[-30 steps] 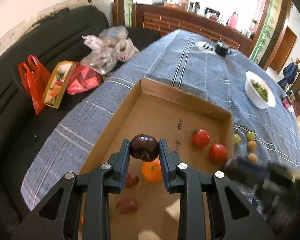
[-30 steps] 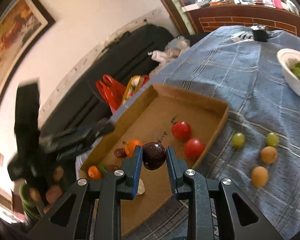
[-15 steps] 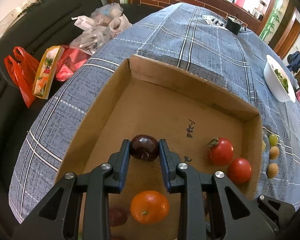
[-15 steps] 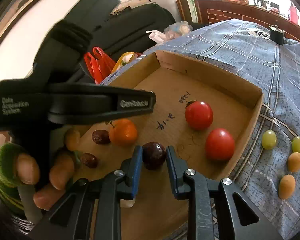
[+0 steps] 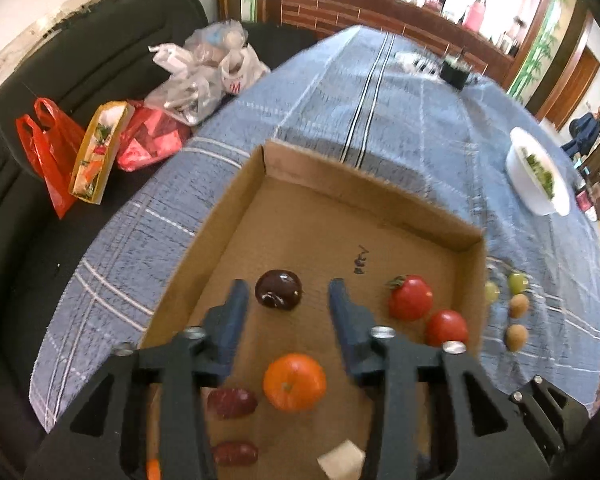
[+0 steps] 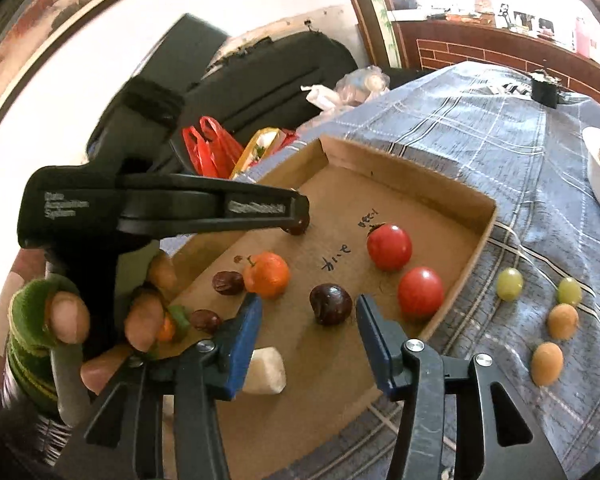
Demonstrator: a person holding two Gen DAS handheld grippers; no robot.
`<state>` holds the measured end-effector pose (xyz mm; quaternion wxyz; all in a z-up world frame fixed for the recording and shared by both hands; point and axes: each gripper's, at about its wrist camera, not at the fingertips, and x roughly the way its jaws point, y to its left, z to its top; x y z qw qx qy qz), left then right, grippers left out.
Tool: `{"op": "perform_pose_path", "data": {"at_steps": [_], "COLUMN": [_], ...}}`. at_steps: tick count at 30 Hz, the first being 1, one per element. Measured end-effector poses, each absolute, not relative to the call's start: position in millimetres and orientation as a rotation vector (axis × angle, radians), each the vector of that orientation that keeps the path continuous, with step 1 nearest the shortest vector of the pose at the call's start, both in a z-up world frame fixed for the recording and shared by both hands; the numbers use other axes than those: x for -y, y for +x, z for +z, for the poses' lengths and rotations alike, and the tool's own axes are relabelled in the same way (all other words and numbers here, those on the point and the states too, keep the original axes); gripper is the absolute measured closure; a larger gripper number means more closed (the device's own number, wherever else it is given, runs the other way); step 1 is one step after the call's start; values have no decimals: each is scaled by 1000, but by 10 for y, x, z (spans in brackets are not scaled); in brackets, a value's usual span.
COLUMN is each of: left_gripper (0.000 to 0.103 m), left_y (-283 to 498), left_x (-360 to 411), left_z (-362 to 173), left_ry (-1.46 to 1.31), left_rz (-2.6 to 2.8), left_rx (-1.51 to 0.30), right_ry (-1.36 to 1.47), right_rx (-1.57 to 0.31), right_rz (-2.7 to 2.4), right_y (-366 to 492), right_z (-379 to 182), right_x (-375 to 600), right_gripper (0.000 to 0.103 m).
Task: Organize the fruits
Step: 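Open the left tool to drop the plum while the right tool releases its plum in the tray, then withdraw both open tools from the tray toward the tan round fruits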
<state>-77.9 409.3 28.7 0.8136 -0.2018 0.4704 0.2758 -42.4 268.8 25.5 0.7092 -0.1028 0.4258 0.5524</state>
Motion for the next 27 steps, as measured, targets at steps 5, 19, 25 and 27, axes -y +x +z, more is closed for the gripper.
{"op": "perform_pose_path", "data": {"at_steps": [5,19,25,27], "left_gripper": [49,47,47,47], "left_y": [-987,-1043,-968,-937], "left_x": [-3944,-3272,-2949,-2846], "left_z": [521,643,707,730], "left_ry": [-463,-504,-468,-455], "left_rz": [561,445,399,383], "left_rx": [-932,-928,-939,-943], "right_ry": [-146,-2,29,39], "right_rx": [-946,-968,-962,-956], "right_rz": [1254,1233,1195,1174], "right_y": [-460,-480,-398,-352], "right_z": [398,522,513,513], "right_x": [-2423,-1478,-1164,-1040], "right_gripper": [52,51,51,51]}}
